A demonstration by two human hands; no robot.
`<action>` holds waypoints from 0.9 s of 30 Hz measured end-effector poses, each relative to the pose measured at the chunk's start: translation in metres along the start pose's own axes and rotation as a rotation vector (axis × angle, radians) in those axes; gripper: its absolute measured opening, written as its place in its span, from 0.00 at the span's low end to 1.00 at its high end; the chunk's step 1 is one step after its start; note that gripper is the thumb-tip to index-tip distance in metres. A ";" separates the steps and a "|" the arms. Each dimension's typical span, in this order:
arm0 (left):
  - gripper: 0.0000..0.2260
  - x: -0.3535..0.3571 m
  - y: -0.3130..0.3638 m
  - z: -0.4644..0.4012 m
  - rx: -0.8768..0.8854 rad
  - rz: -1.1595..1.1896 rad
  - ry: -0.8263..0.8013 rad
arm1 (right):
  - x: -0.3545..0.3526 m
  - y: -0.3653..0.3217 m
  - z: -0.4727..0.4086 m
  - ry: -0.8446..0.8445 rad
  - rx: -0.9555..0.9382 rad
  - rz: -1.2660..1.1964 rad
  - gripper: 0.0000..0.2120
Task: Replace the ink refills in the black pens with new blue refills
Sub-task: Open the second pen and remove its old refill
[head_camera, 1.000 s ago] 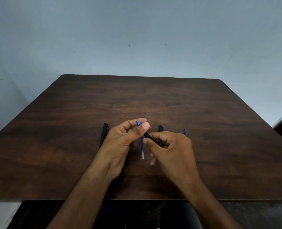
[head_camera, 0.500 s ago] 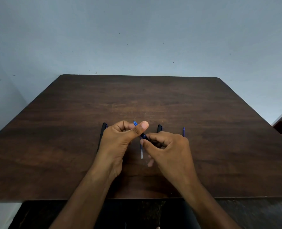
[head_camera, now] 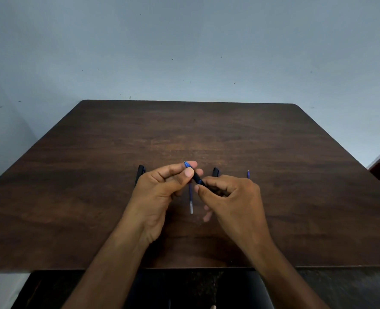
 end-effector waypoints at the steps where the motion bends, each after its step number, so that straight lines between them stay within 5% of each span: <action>1: 0.19 -0.003 -0.001 -0.001 -0.004 0.001 0.041 | 0.001 0.001 0.000 -0.001 0.004 -0.001 0.07; 27: 0.19 -0.025 0.029 -0.018 0.061 0.011 0.321 | -0.021 0.005 0.005 0.072 0.061 -0.028 0.14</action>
Point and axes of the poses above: each hand's wrist, its own z-axis away from the middle knuckle, its own x-axis out of the palm, y = z × x, the point moved 10 cm from there along -z, towards the middle knuckle, and after that the axes turned 7 degrees about -z, right-handed, at the moved point
